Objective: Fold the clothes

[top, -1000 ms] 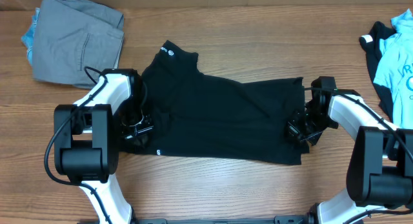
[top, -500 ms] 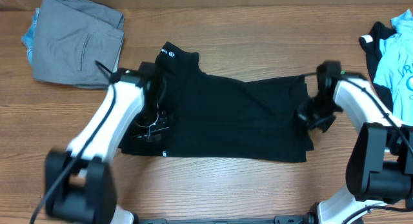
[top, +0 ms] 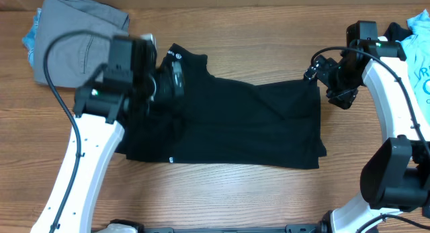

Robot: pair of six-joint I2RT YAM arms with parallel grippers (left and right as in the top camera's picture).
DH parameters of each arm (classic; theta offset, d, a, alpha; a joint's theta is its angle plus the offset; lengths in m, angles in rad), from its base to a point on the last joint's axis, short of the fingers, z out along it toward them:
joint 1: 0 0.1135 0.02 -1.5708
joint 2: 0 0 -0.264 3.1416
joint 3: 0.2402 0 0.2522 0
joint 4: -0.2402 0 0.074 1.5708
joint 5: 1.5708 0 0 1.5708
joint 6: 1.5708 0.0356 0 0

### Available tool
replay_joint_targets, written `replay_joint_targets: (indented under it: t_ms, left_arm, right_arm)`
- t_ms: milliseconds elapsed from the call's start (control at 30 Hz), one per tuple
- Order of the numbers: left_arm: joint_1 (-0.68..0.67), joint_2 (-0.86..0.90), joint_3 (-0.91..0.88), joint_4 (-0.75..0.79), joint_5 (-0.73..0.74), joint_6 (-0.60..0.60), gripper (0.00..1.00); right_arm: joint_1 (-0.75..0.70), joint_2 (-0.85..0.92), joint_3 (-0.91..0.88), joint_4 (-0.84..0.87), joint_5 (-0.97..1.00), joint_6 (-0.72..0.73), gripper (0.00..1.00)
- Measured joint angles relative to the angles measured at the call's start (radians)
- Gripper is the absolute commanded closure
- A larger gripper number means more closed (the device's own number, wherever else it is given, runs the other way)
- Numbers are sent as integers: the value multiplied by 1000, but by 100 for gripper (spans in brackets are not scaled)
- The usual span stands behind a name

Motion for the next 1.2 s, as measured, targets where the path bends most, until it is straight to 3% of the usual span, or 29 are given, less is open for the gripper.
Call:
replay_joint_targets:
  t_ms: [300,600,1000,1200]
  left_arm:
    - [42,365,247,214,-8,164,0]
    - [46,689,334,285,-10,262,0]
    - [46,873,339,422,-54,362,0]
    - [47,909,339,482,-80,377,7]
  right_arm:
    - [23,0,0,-36,-21,-41,0]
    - [104,0,0,-53,37,-49,0]
    - [157,0,0,-53,63,-49,0]
    - [157,0,0,-53,72,-48,0]
